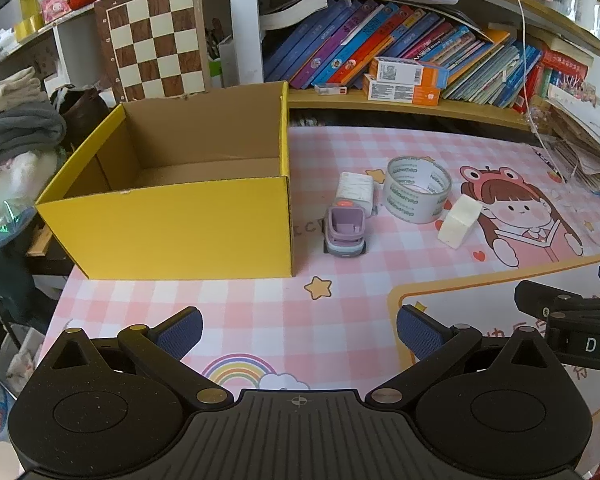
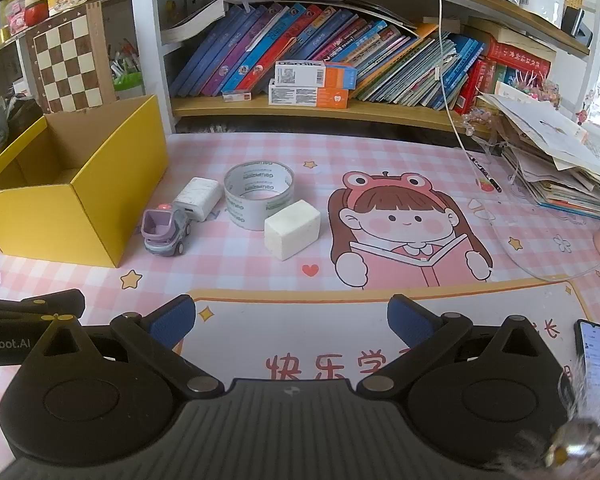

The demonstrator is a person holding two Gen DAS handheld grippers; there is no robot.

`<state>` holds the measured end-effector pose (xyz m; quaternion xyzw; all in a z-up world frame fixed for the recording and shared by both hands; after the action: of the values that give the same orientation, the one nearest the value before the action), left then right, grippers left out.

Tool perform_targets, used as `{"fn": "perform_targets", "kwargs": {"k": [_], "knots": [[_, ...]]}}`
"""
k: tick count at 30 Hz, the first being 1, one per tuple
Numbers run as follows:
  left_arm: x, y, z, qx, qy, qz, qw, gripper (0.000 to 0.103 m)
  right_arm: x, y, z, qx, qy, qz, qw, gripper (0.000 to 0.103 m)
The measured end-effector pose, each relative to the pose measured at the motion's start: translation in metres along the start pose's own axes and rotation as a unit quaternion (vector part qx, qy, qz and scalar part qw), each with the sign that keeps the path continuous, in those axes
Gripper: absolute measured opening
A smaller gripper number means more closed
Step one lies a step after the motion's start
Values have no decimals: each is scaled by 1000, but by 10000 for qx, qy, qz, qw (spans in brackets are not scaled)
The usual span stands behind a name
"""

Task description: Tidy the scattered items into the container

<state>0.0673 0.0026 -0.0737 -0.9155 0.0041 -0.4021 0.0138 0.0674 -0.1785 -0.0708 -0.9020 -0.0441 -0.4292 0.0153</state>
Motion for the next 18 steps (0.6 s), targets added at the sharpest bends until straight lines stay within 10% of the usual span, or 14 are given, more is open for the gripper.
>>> {"fn": "perform_targets", "kwargs": {"k": [18], "knots": [[-1,0,-3,-69,-39,-46,10000,103,-2,0,-2,5,3,12,10000,103]]}}
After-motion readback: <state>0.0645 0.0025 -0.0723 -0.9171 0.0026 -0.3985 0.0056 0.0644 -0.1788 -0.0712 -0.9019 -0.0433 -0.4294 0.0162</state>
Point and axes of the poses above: each gripper's, at about its wrist camera, not at the fingertips, and z roughly the way its jaws point, y to its right, x to its top, the point moved 10 cm from there along z, roughly the way its jaws point, and after that the axes turned 5 degrees about y, right-handed, at the moved point
